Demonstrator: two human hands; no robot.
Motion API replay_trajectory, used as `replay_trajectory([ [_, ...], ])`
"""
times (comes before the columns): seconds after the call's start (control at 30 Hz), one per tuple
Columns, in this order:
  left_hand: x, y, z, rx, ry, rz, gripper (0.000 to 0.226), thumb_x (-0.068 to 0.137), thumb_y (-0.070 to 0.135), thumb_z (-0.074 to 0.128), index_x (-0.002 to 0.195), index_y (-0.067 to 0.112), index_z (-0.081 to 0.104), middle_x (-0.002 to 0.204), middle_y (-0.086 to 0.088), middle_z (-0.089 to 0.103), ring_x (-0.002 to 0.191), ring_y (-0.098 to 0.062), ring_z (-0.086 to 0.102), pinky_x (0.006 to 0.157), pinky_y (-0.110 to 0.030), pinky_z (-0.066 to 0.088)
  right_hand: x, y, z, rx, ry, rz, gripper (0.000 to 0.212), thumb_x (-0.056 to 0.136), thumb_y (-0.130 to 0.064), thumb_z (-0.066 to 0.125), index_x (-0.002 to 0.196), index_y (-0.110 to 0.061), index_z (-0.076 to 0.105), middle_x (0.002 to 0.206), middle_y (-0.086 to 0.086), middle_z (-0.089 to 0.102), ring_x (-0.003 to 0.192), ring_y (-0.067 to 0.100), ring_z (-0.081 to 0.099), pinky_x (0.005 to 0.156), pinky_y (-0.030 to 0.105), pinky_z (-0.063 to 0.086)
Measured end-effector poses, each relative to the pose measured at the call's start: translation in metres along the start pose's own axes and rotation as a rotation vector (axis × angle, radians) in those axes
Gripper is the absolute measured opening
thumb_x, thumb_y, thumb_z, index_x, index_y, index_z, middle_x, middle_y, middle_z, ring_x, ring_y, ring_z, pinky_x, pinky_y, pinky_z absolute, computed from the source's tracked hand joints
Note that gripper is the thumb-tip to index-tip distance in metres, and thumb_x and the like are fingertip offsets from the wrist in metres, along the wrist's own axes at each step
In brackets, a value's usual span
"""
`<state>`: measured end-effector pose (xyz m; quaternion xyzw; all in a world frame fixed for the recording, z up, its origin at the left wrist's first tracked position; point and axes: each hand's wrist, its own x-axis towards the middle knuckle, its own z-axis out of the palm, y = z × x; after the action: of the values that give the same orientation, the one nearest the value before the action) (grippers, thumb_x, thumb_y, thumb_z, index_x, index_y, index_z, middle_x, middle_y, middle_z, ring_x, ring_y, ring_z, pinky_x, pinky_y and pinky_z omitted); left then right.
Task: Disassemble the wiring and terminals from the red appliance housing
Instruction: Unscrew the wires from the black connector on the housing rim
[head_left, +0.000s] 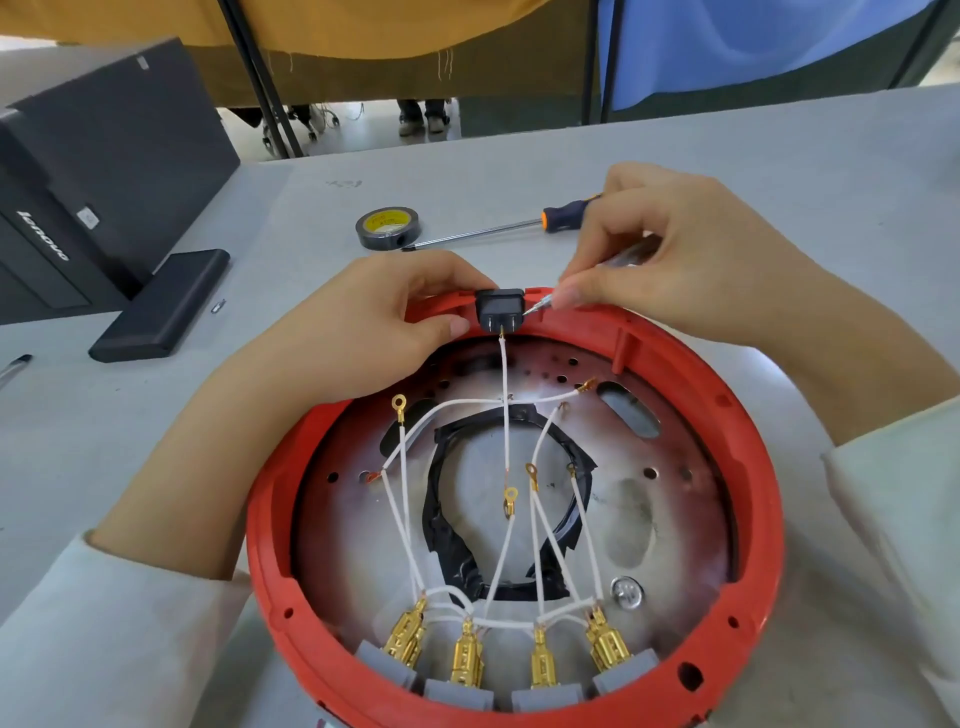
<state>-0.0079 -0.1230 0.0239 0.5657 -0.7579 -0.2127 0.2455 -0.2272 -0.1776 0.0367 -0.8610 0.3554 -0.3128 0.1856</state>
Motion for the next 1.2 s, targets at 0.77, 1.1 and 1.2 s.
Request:
replay_trajectory([
  [0.77,-0.004,0.008,0.001,0.053,0.066,0.009,0.026,0.089,0.017,0.061,0.111,0.030,0.065,0.099,0.031,0.061,0.095,0.016,0.055,0.084,0.003,0.033,-0.025,-0.006,0.007,0.143,-0.008,0.074,0.017,0.084,-0.023,0.068,0.088,-0.038,0.060,0.078,-0.012,0.059,0.073,0.002,0.056,0.067,0.012,0.045],
  [1.1,-0.016,0.019,-0.008,0.107,0.154,0.005,0.019,0.091,0.017,0.059,0.100,0.032,0.067,0.098,0.021,0.066,0.092,0.005,0.060,0.077,-0.005,0.045,-0.028,-0.014,0.007,0.235,-0.068,0.012,0.024,0.088,-0.020,0.059,0.097,-0.040,0.050,0.080,-0.011,0.056,0.068,0.005,0.056,0.065,0.011,0.042],
  [1.2,-0.020,0.020,-0.012,0.096,0.115,-0.016,0.018,0.090,0.017,0.059,0.100,0.029,0.069,0.105,0.017,0.067,0.099,0.003,0.060,0.086,-0.012,0.046,-0.029,-0.016,0.005,0.217,-0.059,-0.046,0.029,0.095,-0.013,0.050,0.100,-0.042,0.043,0.077,-0.008,0.057,0.058,0.009,0.050,0.058,0.015,0.039],
])
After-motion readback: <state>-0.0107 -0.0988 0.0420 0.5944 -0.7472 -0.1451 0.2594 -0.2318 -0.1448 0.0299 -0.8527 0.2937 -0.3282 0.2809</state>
